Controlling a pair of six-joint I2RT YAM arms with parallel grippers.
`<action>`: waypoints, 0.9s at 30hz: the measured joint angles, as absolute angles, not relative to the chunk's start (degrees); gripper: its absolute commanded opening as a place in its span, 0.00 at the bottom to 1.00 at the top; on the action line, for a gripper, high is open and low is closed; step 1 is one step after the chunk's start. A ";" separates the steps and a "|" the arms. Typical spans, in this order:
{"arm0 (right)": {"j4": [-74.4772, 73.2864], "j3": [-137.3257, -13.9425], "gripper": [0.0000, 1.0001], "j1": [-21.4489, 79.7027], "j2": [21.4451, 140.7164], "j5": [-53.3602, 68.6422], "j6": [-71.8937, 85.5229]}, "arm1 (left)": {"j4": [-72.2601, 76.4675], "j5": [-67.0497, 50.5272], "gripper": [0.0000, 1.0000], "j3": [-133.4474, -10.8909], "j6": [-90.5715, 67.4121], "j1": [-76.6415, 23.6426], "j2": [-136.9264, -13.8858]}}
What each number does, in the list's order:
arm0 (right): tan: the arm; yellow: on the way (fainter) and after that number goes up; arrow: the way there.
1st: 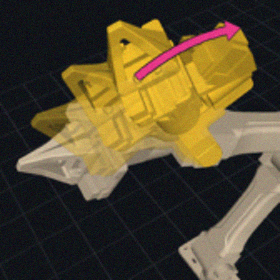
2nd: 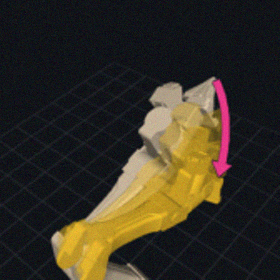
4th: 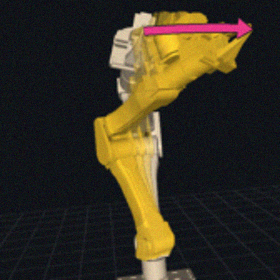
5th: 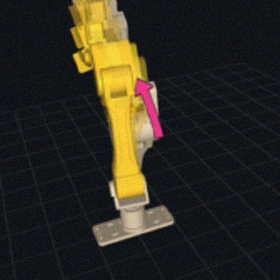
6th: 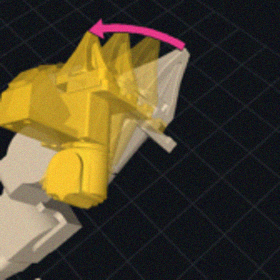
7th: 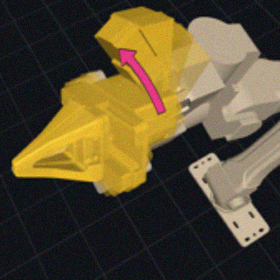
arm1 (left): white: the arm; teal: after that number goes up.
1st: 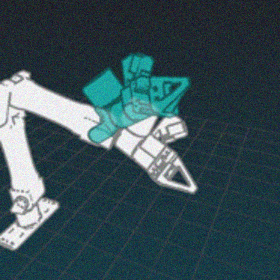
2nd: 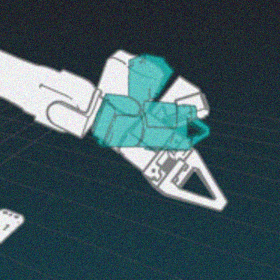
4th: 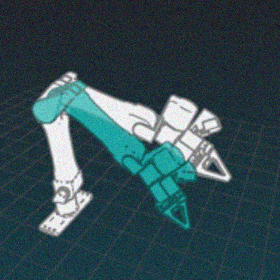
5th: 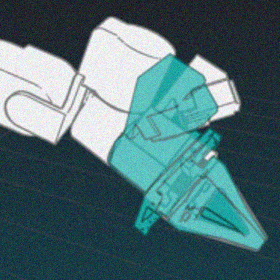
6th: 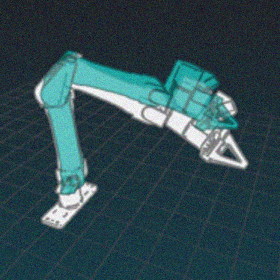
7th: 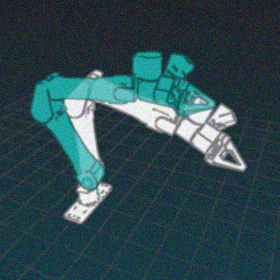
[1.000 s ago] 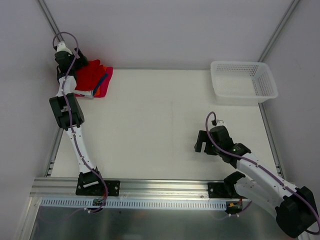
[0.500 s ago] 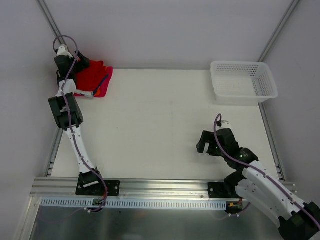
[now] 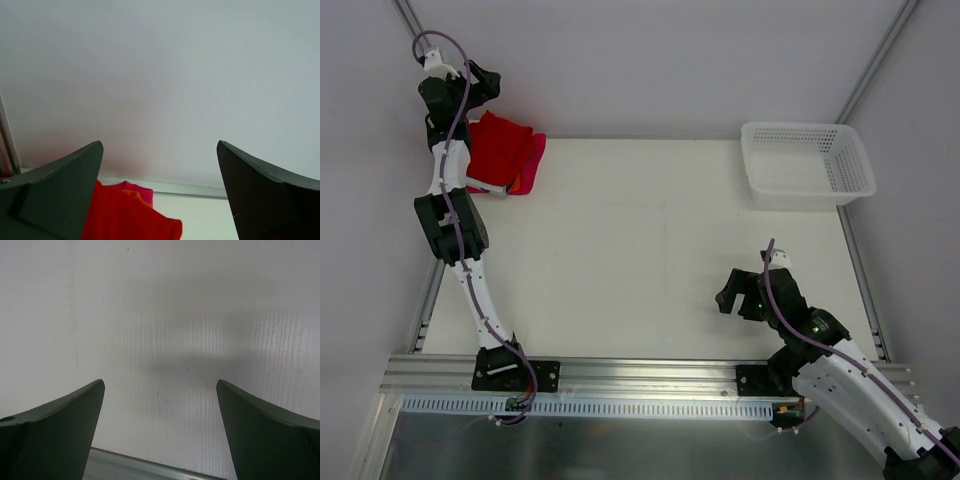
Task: Fold and stack the t-shirts
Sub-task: Put the neatly folded tshirt into the corner of the board with the left arm
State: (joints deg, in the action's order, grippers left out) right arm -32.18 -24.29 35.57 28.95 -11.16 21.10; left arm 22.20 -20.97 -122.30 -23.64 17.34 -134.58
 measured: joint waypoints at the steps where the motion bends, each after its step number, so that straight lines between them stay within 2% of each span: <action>1: -32.47 -24.29 0.99 35.70 28.62 -11.18 21.30 | 22.24 -21.12 0.99 -122.08 -23.64 17.37 -133.67; 6: -33.08 -24.29 0.99 36.51 27.90 -11.16 22.02 | 23.00 -24.05 0.99 -119.85 -25.15 17.28 -128.60; 10: -33.34 -24.69 0.99 37.74 28.23 -11.16 22.00 | 23.00 -27.53 0.98 -112.09 -27.68 16.45 -122.76; 12: -33.93 -26.30 1.00 38.26 29.45 -11.22 21.50 | 22.76 -28.14 0.95 -106.15 -27.79 14.63 -119.09; 13: -34.26 -27.68 1.00 38.52 30.37 -11.33 21.15 | 20.93 -27.29 0.91 -103.13 -27.09 13.19 -116.97; 16: -35.57 -33.28 1.00 39.70 32.82 -12.21 19.94 | 12.62 -21.50 0.84 -96.01 -22.59 6.55 -109.80; 17: -36.27 -35.88 0.99 40.47 33.61 -13.02 19.66 | 8.88 -18.63 0.76 -94.78 -20.80 3.60 -107.22; 18: -36.75 -37.50 0.99 40.99 33.89 -13.69 19.44 | 4.91 -15.66 0.62 -94.43 -18.94 0.62 -104.95; 19: -37.54 -39.35 0.99 41.98 34.11 -15.00 19.42 | 1.10 -12.34 0.39 -94.41 -17.10 -2.33 -102.56; 20: -38.46 -40.97 0.99 42.92 34.20 -16.45 19.42 | -2.22 -9.96 0.26 -94.06 -15.90 -5.26 -99.70; 22: -41.12 -43.86 1.00 44.58 34.15 -19.38 19.42 | -5.91 -7.14 0.04 -89.93 -14.06 -9.37 -92.51; 23: -42.04 -44.84 0.99 45.25 34.06 -20.60 19.42 | -7.77 -6.17 0.00 -85.84 -13.28 -10.72 -86.46; 25: -43.94 -45.84 1.00 46.30 33.76 -22.41 19.49 | -10.35 -4.91 0.00 -78.26 -12.60 -10.76 -75.72; 27: -45.71 -45.95 0.99 46.92 33.23 -23.86 19.55 | -11.70 -3.90 0.60 -72.51 -11.94 -9.98 -67.09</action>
